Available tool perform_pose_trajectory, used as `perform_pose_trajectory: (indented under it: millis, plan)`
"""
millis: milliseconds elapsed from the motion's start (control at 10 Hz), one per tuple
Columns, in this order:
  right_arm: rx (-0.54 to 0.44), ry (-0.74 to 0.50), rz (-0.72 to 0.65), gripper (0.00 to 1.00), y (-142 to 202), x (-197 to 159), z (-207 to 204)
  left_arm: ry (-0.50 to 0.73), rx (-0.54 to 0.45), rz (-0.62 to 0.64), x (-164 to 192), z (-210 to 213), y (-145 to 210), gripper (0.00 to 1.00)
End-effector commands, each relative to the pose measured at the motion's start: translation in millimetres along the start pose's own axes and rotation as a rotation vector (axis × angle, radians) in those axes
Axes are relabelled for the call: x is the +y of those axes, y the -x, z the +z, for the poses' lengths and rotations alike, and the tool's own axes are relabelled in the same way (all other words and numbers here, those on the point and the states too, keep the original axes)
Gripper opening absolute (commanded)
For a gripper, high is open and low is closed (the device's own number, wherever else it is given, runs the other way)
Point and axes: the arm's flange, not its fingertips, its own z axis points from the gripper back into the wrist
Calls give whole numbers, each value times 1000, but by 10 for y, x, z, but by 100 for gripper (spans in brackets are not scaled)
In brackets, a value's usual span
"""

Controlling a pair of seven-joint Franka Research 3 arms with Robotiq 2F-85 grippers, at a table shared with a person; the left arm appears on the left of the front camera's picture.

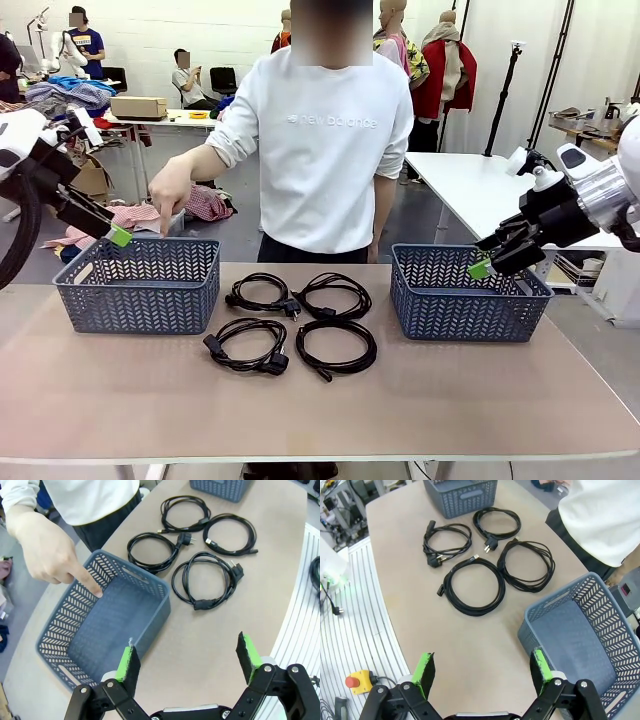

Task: Organize the cables according to human instructions.
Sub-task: Pick up a bundle of cables and place it in the basket indicated by the human.

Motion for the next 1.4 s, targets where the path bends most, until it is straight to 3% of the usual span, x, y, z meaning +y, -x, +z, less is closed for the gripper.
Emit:
perform_pose_trajectory:
  millis: [0,300,700,1000,1300]
  plan:
    - [-24,-13,20,100,-15,-34,-10,0,0,0,0,0,0,100]
    - [-24,-13,20,100,-15,-34,-10,38,112,-309,-139,-137,-542,100]
    - [-24,-13,20,100,-15,-34,-10,138,287,-698,-503,-700,-1173,100]
    - [-24,-13,20,100,-15,-34,-10,82,415,-800,-831,-1344,-1285,100]
    - [-24,-13,20,100,-15,-34,-10,101,523,-788,-1013,-1941,-1029,100]
